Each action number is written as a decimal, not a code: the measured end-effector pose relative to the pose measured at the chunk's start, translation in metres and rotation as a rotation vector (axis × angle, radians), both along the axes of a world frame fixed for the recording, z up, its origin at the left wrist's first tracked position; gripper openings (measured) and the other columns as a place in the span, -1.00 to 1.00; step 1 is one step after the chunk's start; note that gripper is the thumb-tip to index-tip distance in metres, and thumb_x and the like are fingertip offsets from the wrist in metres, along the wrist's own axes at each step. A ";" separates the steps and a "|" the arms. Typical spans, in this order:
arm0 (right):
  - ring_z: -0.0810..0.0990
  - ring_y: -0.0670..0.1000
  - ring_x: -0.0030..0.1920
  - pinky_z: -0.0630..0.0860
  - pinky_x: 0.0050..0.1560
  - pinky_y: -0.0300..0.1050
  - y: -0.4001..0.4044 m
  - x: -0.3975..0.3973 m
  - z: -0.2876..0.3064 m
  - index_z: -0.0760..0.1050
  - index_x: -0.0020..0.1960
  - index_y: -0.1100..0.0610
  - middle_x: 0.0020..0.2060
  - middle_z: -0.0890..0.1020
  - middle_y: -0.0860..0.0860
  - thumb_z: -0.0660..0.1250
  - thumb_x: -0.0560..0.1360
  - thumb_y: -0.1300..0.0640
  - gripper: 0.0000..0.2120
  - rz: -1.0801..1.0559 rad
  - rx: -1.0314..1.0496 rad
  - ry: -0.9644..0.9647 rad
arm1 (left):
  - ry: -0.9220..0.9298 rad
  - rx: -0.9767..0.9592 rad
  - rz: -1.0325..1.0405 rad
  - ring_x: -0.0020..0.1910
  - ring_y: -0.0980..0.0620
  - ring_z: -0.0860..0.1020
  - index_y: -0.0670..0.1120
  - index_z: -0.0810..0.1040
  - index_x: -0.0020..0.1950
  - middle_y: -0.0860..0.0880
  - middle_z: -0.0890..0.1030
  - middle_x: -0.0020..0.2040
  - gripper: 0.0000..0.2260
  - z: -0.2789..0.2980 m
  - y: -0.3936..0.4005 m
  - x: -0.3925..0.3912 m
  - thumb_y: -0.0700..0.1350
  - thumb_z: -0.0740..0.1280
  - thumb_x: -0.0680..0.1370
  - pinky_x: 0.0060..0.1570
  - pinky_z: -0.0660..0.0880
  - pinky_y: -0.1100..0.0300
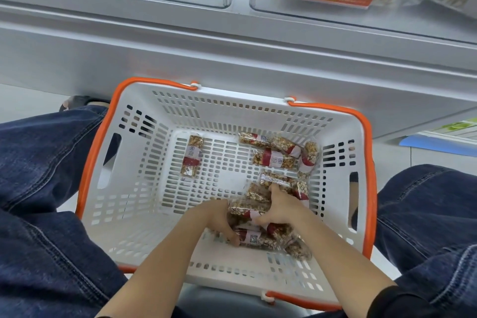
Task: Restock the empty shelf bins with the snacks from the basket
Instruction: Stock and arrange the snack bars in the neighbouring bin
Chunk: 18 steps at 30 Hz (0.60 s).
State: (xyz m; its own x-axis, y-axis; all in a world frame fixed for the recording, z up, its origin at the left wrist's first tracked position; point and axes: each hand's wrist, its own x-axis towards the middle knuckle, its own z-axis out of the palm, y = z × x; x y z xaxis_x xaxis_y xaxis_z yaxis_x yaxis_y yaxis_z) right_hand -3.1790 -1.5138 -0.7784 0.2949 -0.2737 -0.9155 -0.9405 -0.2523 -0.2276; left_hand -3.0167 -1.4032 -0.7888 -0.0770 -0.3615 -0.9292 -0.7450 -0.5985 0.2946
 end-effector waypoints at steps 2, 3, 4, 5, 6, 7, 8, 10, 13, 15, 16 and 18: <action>0.39 0.16 0.35 0.43 0.27 0.01 0.002 0.001 0.002 -0.12 0.55 0.00 0.48 0.23 0.11 0.49 0.30 -0.22 0.08 0.049 0.011 0.018 | 0.026 -0.002 0.057 0.08 -0.05 0.55 -0.06 0.48 0.24 -0.01 0.59 0.15 -0.34 0.002 0.003 0.001 0.10 0.58 0.22 0.09 0.51 0.09; 0.36 0.16 0.38 0.41 0.28 0.00 0.002 0.002 0.004 -0.14 0.55 -0.01 0.49 0.20 0.11 0.49 0.31 -0.19 0.07 0.060 0.021 0.019 | 0.026 -0.011 0.093 0.11 -0.04 0.53 -0.06 0.46 0.26 -0.02 0.57 0.19 -0.34 0.003 0.005 0.001 0.07 0.57 0.24 0.09 0.49 0.09; 0.35 0.15 0.39 0.41 0.29 -0.01 0.001 0.001 0.007 -0.16 0.55 -0.01 0.50 0.19 0.10 0.50 0.32 -0.16 0.08 0.068 0.032 0.018 | 0.028 -0.017 0.131 0.13 -0.03 0.51 -0.06 0.42 0.29 -0.02 0.53 0.23 -0.31 0.003 0.007 0.000 0.06 0.57 0.24 0.10 0.48 0.09; 0.35 0.16 0.39 0.42 0.28 -0.01 0.000 0.001 0.009 -0.18 0.55 -0.01 0.50 0.19 0.10 0.51 0.33 -0.12 0.09 0.071 0.047 0.017 | 0.036 -0.013 0.168 0.17 -0.04 0.49 -0.07 0.38 0.31 -0.01 0.49 0.27 -0.27 0.005 0.008 -0.001 0.08 0.58 0.24 0.12 0.46 0.09; 0.36 0.16 0.37 0.44 0.25 0.01 -0.001 0.000 0.013 -0.20 0.55 -0.03 0.49 0.20 0.11 0.52 0.33 -0.08 0.09 0.070 0.062 0.016 | 0.053 -0.007 0.203 0.20 -0.04 0.47 -0.08 0.34 0.34 0.00 0.46 0.28 -0.22 0.007 0.007 -0.003 0.10 0.58 0.23 0.15 0.45 0.09; 0.39 0.17 0.34 0.48 0.21 0.02 -0.002 -0.002 0.015 -0.21 0.54 -0.05 0.48 0.21 0.11 0.52 0.33 -0.04 0.09 0.061 0.073 0.012 | 0.079 0.009 0.231 0.21 -0.04 0.46 -0.08 0.32 0.35 0.01 0.45 0.28 -0.20 0.010 0.005 -0.005 0.11 0.58 0.22 0.18 0.45 0.08; 0.40 0.17 0.32 0.50 0.18 0.03 -0.004 -0.005 0.018 -0.21 0.54 -0.06 0.46 0.22 0.12 0.52 0.33 -0.02 0.08 0.048 0.081 0.004 | 0.107 0.028 0.237 0.20 -0.02 0.48 -0.07 0.33 0.35 0.01 0.47 0.28 -0.20 0.012 0.003 -0.008 0.09 0.59 0.21 0.20 0.46 0.06; 0.41 0.15 0.30 0.50 0.16 0.01 -0.005 -0.011 0.020 -0.20 0.53 -0.07 0.44 0.24 0.11 0.52 0.33 0.01 0.07 0.008 0.093 -0.025 | 0.122 0.040 0.153 0.17 -0.01 0.51 -0.05 0.34 0.35 -0.02 0.51 0.26 -0.26 0.014 -0.001 -0.015 0.02 0.58 0.25 0.20 0.47 0.03; 0.40 0.13 0.31 0.46 0.22 -0.01 -0.003 -0.020 0.021 -0.17 0.53 -0.07 0.44 0.28 0.09 0.52 0.32 0.02 0.06 -0.040 0.071 -0.077 | 0.043 -0.006 0.018 0.20 -0.05 0.49 -0.07 0.33 0.36 -0.04 0.49 0.29 -0.25 0.018 -0.007 -0.024 0.00 0.58 0.27 0.19 0.47 0.05; 0.36 0.14 0.35 0.41 0.28 0.00 -0.002 -0.023 0.024 -0.17 0.54 -0.07 0.45 0.26 0.10 0.52 0.31 0.04 0.07 -0.064 0.046 -0.117 | 0.005 -0.014 -0.039 0.21 -0.06 0.49 -0.08 0.32 0.37 -0.05 0.48 0.30 -0.23 0.024 -0.010 -0.026 0.04 0.58 0.27 0.17 0.47 0.08; 0.36 0.14 0.35 0.41 0.28 0.00 -0.002 -0.024 0.027 -0.17 0.54 -0.06 0.45 0.26 0.10 0.52 0.31 0.05 0.07 -0.078 0.033 -0.142 | -0.001 -0.014 -0.057 0.20 -0.06 0.50 -0.09 0.35 0.35 -0.06 0.49 0.27 -0.28 0.030 -0.011 -0.025 0.03 0.57 0.29 0.14 0.48 0.10; 0.40 0.14 0.31 0.47 0.20 0.00 -0.005 -0.025 0.037 -0.14 0.53 -0.09 0.41 0.30 0.10 0.53 0.30 0.03 0.06 -0.103 0.000 -0.205 | -0.013 -0.001 -0.075 0.17 -0.06 0.51 -0.12 0.38 0.32 -0.07 0.50 0.23 -0.33 0.039 -0.012 -0.019 0.03 0.55 0.32 0.10 0.51 0.10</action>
State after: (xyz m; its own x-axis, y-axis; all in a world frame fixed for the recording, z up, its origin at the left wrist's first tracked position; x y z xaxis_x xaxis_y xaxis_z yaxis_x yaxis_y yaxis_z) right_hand -3.2044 -1.5191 -0.7413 0.4457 -0.3114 -0.8393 -0.8952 -0.1576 -0.4169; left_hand -3.0356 -1.4148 -0.7498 -0.0919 -0.3563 -0.9299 -0.7913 -0.5408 0.2854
